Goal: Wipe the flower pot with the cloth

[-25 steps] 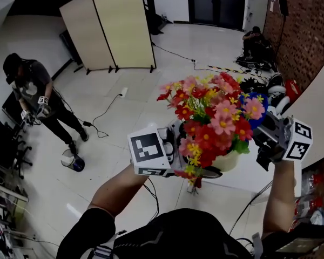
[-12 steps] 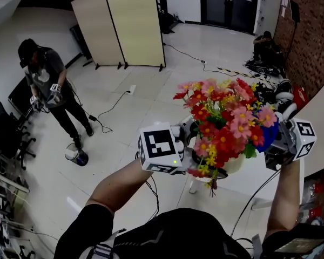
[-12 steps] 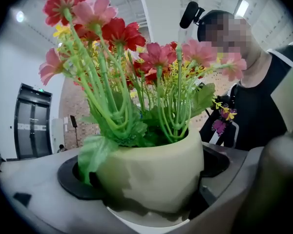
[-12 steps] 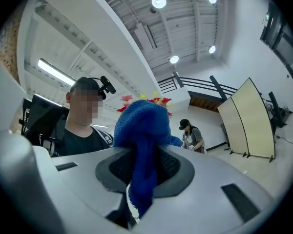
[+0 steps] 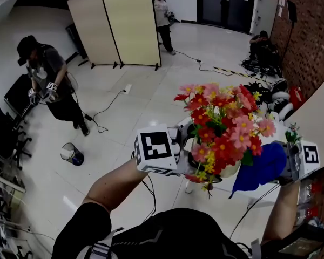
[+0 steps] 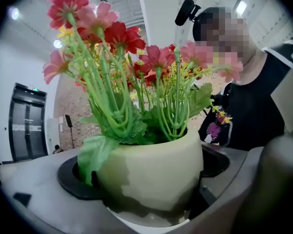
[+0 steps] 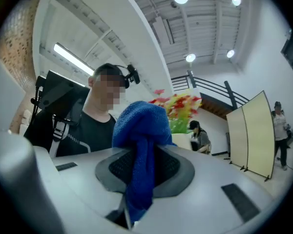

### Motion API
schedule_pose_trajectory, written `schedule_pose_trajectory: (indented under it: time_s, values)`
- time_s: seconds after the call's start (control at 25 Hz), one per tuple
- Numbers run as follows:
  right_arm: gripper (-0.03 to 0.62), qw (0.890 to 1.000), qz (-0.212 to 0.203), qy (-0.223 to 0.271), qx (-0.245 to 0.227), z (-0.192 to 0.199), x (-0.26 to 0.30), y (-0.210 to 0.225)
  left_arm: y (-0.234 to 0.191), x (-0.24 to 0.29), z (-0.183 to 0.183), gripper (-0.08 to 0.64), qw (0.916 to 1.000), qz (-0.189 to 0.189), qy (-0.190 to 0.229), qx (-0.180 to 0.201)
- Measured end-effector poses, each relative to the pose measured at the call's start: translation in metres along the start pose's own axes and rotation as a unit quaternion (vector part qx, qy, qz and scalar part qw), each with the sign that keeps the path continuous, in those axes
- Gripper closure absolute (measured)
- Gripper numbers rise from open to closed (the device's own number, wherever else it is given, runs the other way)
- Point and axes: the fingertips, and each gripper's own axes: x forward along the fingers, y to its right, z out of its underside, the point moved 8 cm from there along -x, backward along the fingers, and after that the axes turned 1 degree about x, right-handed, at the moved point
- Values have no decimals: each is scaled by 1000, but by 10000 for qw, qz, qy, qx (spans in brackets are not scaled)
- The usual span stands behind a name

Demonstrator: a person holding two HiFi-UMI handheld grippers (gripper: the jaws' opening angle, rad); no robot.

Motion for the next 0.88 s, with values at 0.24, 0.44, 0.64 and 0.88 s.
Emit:
schedule_pose_trajectory:
  time_s: [0.24,0.44,0.64,0.88]
  values:
    - [528,9979,142,444,454,-15,-5,80,11,-10,-19,-21,9990,406,183,-24]
    - [528,9912,-1088,186,729,-6,24,82,13,-8,-22,-21,9988,484,102,-69]
    - [528,9871,-1293,259,907,-6,23,77,11,-8,-19,-21,9993,359,-8,-43]
    - [528,9906,-1095,333,751,-3,23,35,8,-5,-8,-21,9991,-90,-328,-240]
